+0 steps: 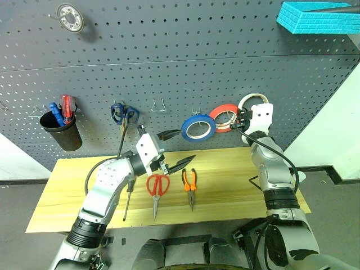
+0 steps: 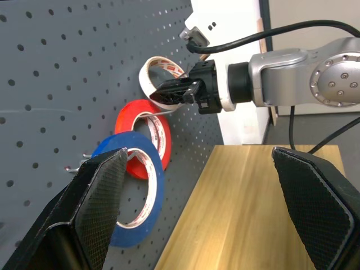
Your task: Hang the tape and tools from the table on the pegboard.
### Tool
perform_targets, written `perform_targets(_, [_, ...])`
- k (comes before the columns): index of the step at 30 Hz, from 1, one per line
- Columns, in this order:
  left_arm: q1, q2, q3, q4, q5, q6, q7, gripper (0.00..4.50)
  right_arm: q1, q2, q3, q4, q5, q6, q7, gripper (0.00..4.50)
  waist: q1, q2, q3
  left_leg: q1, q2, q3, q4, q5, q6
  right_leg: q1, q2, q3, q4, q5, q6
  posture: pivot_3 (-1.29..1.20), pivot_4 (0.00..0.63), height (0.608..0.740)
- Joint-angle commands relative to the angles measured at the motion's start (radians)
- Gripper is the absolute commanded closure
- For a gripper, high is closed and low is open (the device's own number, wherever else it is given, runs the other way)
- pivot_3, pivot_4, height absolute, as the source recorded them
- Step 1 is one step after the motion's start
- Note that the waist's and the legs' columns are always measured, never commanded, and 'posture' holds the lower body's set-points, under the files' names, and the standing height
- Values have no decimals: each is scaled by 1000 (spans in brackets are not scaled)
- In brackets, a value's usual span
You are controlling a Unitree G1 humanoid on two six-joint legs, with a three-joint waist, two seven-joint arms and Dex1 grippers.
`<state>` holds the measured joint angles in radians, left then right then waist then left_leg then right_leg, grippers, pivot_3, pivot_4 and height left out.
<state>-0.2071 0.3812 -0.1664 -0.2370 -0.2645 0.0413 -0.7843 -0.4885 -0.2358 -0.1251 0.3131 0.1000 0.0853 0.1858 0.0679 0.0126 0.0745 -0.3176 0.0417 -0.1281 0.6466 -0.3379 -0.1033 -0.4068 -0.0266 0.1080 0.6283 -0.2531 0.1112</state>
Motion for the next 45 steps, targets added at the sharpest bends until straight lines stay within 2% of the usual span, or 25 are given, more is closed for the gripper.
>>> perform_targets(1, [-9, 7, 27, -39, -14, 1, 8, 172, -35, 3, 10, -11, 0, -25, 12, 2977, 2, 0, 0, 0, 0, 0, 0, 0, 0, 0, 0, 0, 0, 0, 0, 337, 42, 740])
perform_targets(9, [-4, 12, 28, -42, -16, 0, 12, 172, -36, -3, 14, -5, -18, -16, -1, 218, 1, 0, 0, 0, 0, 0, 0, 0, 0, 0, 0, 0, 0, 0, 0, 339, 42, 740])
perform_targets(30, [23, 14, 24, -46, -11, -14, 24, 172, 87, -15, 18, -157, -8, 76, 25, 218, 7, 0, 0, -1, 0, 0, 0, 0, 0, -1, 0, 0, 0, -1, 0, 331, 40, 740])
perform_targets(37, [34, 18, 27, -53, -15, -13, 22, 172, 142, -16, 10, -241, 1, 127, 27, 218, 28, 0, 1, -2, 0, 0, -1, 0, 0, -2, 0, 0, -1, -1, 1, 325, 47, 740])
perform_targets(45, [62, 33, 31, -56, -25, -21, 6, 172, 226, -25, 0, -328, 7, 170, 29, 218, 30, -1, 2, -2, 0, 0, -1, 0, 0, -2, 0, 0, -2, -1, 1, 312, 46, 740])
